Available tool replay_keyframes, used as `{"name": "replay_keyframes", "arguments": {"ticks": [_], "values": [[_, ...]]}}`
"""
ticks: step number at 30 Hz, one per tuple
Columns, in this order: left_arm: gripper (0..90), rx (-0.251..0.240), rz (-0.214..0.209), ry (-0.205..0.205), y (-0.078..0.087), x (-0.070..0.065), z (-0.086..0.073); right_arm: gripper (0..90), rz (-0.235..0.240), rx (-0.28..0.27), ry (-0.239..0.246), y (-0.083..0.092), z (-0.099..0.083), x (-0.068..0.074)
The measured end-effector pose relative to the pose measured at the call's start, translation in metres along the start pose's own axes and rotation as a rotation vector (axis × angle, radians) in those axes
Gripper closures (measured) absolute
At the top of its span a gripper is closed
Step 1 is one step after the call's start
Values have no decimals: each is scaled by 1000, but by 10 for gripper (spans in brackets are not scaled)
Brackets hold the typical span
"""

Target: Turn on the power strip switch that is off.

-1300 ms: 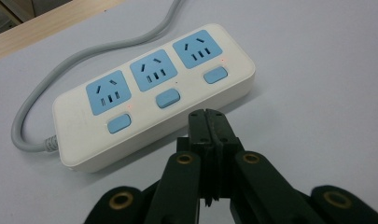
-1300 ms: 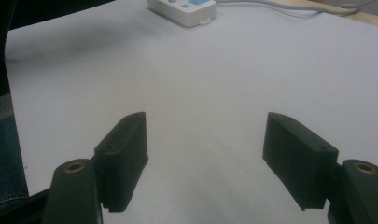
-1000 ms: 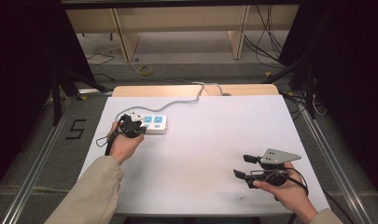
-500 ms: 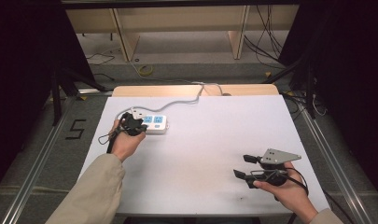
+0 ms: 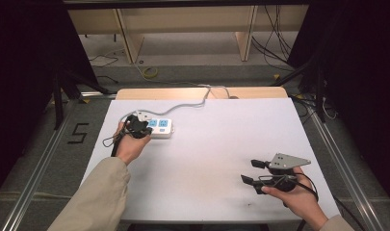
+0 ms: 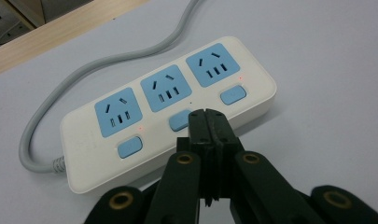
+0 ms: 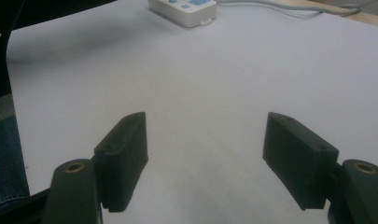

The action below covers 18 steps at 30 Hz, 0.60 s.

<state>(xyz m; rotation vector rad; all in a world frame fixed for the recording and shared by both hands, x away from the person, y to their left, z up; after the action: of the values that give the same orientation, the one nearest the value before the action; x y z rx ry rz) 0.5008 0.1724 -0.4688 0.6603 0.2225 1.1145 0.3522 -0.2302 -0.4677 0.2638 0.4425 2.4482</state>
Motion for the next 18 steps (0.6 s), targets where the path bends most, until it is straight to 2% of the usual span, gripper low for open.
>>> {"name": "replay_keyframes", "arguments": {"ticks": [18], "values": [[899, 12, 2, -4, -12, 0, 3, 311, 2, 3, -5, 0, 0, 0]]}}
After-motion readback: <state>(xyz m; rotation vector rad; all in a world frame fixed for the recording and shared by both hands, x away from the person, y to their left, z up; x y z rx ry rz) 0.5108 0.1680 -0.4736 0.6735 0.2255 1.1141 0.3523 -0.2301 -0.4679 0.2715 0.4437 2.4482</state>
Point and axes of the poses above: each handheld gripper's, and its own axes: y roughly backward along the jaws, z roughly out of its top, x roughly to its left, the point moved 4 cm from there along -y, roughly forward along the jaws, and after that the axes turned 8 degrees about -x, right-handed, at the moved point
